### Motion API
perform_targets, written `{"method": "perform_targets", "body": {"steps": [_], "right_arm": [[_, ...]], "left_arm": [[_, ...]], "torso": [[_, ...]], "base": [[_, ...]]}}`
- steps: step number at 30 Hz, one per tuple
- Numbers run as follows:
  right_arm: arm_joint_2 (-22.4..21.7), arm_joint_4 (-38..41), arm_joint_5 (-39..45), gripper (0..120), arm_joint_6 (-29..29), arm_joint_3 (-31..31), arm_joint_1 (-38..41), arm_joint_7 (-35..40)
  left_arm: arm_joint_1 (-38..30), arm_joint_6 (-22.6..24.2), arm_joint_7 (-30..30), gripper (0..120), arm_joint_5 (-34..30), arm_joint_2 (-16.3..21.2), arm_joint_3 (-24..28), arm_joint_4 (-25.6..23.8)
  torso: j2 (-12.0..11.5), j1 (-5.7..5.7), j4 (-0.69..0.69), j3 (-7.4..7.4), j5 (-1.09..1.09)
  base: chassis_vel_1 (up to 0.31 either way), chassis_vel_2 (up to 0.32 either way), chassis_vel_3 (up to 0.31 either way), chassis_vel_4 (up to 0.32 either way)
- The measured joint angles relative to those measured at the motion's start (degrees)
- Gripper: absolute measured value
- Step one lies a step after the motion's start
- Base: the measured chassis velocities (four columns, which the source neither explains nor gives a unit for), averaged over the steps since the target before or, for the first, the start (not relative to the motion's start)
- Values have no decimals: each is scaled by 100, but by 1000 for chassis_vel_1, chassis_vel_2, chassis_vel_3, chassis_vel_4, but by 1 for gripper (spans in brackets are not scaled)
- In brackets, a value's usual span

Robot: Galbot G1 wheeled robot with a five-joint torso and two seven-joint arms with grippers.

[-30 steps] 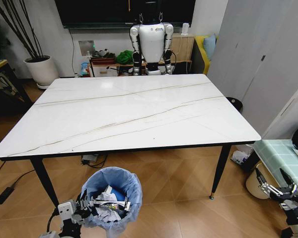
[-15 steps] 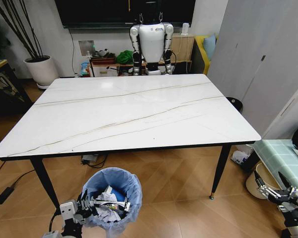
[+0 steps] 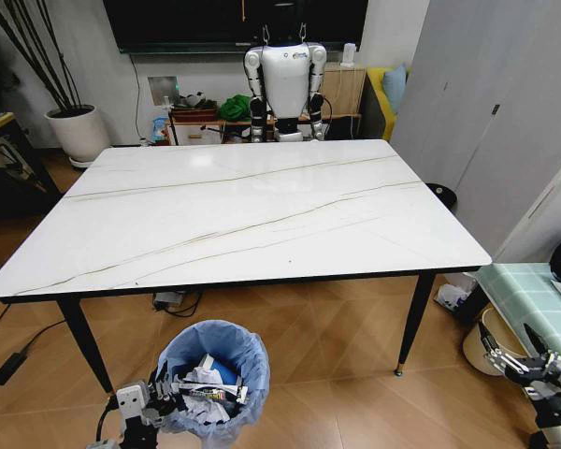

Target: Pick up the trash bin and place the trash from the table into it.

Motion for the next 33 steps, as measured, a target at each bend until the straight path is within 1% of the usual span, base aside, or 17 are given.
{"method": "perform_targets", "body": {"steps": [20, 33], "right_arm": [[-3, 7, 4, 100, -1, 0, 0, 3], [-4, 8, 7, 100, -1, 0, 0, 4]], "left_arm": [[-32, 15, 88, 0, -59, -40, 81, -52], [-81, 36, 109, 0, -132, -21, 105, -4]], "torso": [[0, 1, 0, 0, 0], [0, 1, 0, 0, 0]], "base": [[0, 0, 0, 0], [0, 0, 0, 0]]}}
